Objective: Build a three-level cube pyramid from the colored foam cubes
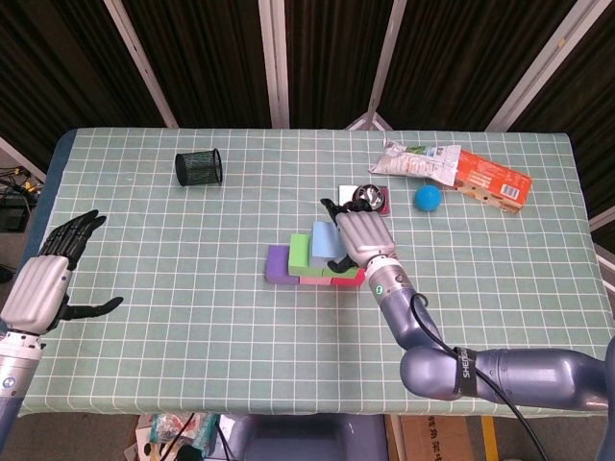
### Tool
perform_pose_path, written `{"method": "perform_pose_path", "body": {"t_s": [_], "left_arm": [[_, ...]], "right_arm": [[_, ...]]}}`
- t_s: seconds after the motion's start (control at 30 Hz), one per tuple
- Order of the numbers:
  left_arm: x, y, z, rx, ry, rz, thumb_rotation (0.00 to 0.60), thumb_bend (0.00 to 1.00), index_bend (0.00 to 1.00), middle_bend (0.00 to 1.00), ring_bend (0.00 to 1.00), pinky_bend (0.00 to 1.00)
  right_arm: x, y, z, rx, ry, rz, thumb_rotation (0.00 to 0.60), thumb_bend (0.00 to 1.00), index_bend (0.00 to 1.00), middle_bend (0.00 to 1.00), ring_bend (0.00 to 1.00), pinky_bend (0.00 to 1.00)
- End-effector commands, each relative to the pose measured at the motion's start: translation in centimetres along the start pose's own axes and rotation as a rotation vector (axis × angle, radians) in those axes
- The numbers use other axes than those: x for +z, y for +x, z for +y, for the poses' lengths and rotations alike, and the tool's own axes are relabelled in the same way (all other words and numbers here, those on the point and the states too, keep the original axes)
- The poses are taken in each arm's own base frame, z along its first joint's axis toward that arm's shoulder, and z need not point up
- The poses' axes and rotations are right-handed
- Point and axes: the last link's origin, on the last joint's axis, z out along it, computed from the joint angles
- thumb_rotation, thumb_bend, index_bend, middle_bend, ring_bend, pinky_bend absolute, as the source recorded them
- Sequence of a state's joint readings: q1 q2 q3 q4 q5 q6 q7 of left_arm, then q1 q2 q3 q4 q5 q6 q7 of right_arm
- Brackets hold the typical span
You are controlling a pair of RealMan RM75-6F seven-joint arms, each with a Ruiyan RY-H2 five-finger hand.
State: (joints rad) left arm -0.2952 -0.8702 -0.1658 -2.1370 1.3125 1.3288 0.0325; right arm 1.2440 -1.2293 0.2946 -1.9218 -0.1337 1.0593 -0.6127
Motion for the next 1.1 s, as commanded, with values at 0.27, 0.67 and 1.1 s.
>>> {"method": "perform_pose_path", "body": {"t_s": [0.27, 0.67, 1.1], "left_arm": [[0.0, 0.0, 0.0, 0.002, 0.001, -0.002, 0.600, 0.12, 0.00, 0.00, 0.00, 0.00], [0.0, 0.0, -0.1, 0.006, 0.001, 0.002, 0.600, 0.12, 0.00, 0.00, 0.00, 0.00], [-0.2, -0.4, -0.4, 0.021, 0.000, 0.020, 0.600, 0.12, 0.00, 0.00, 0.00, 0.00]], "right_arm": [[-0.5, 0.0, -0.1, 0.001, 0.014, 0.007, 0.600, 0.26, 0.00, 0.06, 0.01, 0.00], [-2.6, -0.8, 0.9, -0.016, 0.008, -0.015, 0.600, 0.26, 0.00, 0.00, 0.00, 0.00], [-8.3, 0.7, 10.9, -0.025, -0.174, 0.181, 0.600, 0.26, 0.00, 0.00, 0.00, 0.00]]}}
